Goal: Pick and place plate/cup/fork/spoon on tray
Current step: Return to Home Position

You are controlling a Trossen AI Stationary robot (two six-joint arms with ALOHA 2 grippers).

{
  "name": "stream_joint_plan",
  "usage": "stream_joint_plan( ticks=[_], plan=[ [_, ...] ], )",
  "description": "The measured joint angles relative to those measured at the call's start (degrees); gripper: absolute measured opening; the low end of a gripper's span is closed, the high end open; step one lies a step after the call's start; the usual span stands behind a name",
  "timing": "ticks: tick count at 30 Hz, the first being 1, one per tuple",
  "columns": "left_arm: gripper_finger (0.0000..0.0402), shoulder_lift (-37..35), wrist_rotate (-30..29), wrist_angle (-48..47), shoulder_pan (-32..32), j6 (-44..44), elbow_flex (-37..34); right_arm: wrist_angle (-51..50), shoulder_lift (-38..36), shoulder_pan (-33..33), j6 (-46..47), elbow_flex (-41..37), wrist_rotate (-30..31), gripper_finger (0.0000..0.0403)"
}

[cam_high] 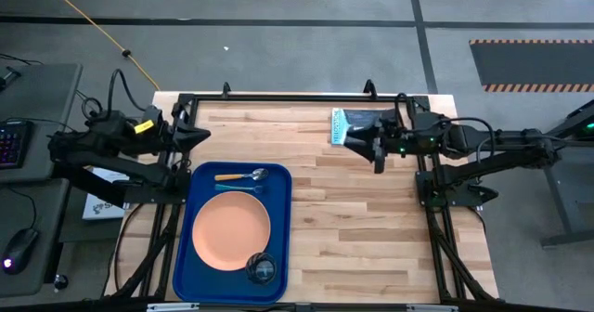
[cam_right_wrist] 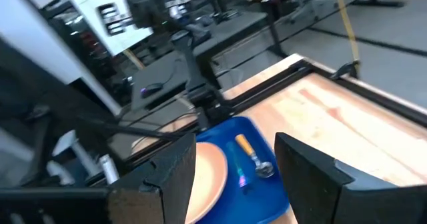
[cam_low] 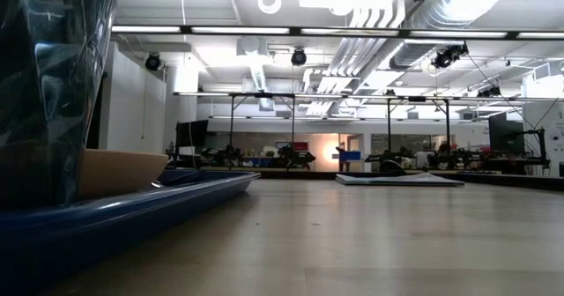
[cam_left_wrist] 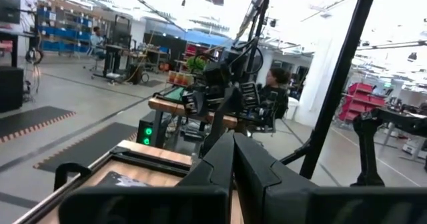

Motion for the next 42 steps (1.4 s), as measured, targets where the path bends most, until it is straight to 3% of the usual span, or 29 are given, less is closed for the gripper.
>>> stream_joint_plan(
  ticks=[13, 17, 22, 25, 30, 34, 38, 42],
  plan=[
    [0.0, 1.5, 0.0, 0.8, 0.0, -0.1, 0.0, -5.4, -3.3, 0.6, -0.6, 0.0, -8.8, 0.019],
    [0.0, 1.5, 0.0, 1.0, 0.0, -0.6, 0.0, -10.3, -7.2, 1.7, -1.6, 0.0, -7.6, 0.015],
    [0.0, 1.5, 0.0, 0.9, 0.0, -0.6, 0.0, -11.1, -12.4, 4.1, -4.5, -1.0, -4.0, 0.006],
    [0.0, 1.5, -0.1, 0.9, 0.0, -1.1, 0.0, -6.3, -15.9, 5.5, -6.3, -5.5, -2.9, 0.001],
    [0.0, 1.5, -0.1, 0.9, 0.0, -1.5, 0.0, 9.5, -22.3, 6.4, -3.4, -20.1, -2.3, 0.0019],
    [0.0, 1.5, -0.3, 0.9, 0.0, -1.5, 0.0, 17.8, -27.4, 5.8, 2.7, -30.7, -2.3, 0.0003],
    [0.0, 1.5, -0.6, 0.8, 0.0, -0.8, 0.0, 19.2, -32.8, 4.3, 9.2, -37.3, -2.3, 0.0005],
    [0.0, 1.5, -0.6, 0.8, 0.0, 0.0, 0.0, 20.7, -37.5, 3.5, 9.7, -40.8, -1.4, 0.0002]
  ],
)
